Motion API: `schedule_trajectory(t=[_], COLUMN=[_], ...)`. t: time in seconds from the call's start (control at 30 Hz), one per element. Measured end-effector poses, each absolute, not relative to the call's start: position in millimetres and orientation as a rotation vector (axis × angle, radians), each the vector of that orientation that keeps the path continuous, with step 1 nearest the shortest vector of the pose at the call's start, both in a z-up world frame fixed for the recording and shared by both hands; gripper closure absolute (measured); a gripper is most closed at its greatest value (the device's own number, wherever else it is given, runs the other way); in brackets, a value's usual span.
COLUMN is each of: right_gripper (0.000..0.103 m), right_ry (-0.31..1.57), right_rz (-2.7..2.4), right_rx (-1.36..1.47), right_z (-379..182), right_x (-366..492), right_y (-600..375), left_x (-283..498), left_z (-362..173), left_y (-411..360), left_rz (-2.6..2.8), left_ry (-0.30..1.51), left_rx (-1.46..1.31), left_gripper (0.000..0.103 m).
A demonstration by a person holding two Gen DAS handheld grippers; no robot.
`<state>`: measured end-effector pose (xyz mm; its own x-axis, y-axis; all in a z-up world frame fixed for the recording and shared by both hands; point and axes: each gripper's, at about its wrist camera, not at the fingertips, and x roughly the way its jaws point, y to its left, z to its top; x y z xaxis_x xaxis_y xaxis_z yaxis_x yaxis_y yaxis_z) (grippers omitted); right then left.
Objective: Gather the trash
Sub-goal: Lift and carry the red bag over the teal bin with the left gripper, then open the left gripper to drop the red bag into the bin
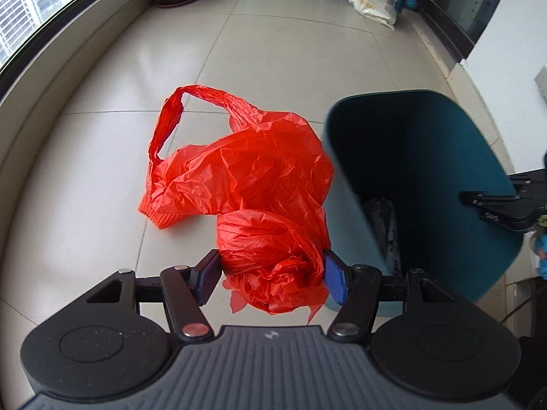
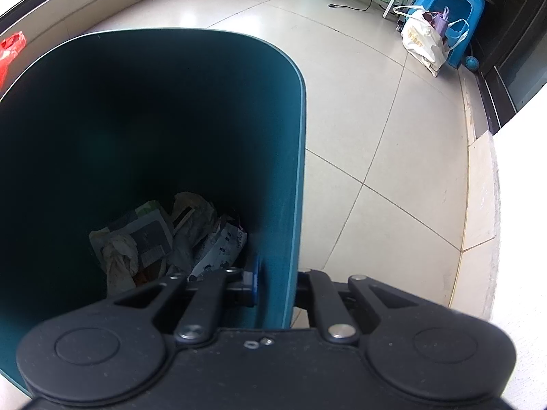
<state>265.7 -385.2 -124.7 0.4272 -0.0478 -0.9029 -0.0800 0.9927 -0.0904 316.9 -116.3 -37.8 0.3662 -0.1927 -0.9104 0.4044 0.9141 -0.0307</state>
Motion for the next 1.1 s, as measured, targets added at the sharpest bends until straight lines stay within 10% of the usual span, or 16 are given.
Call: schedule_trajectory(t=[1.1], right_gripper=[0.099], right_ry=[1.130], right_rz=[0.041], right_rx=[-0.029], right_z=[-120.5], right_x=[266.8], right_y=[-404.3], left_x=[305.6], left_z=[-162.2], left_y=[-247.7], left_rz=[-0.500], left_ry=[1.368], left_rx=[0.391], left_gripper=[0.040])
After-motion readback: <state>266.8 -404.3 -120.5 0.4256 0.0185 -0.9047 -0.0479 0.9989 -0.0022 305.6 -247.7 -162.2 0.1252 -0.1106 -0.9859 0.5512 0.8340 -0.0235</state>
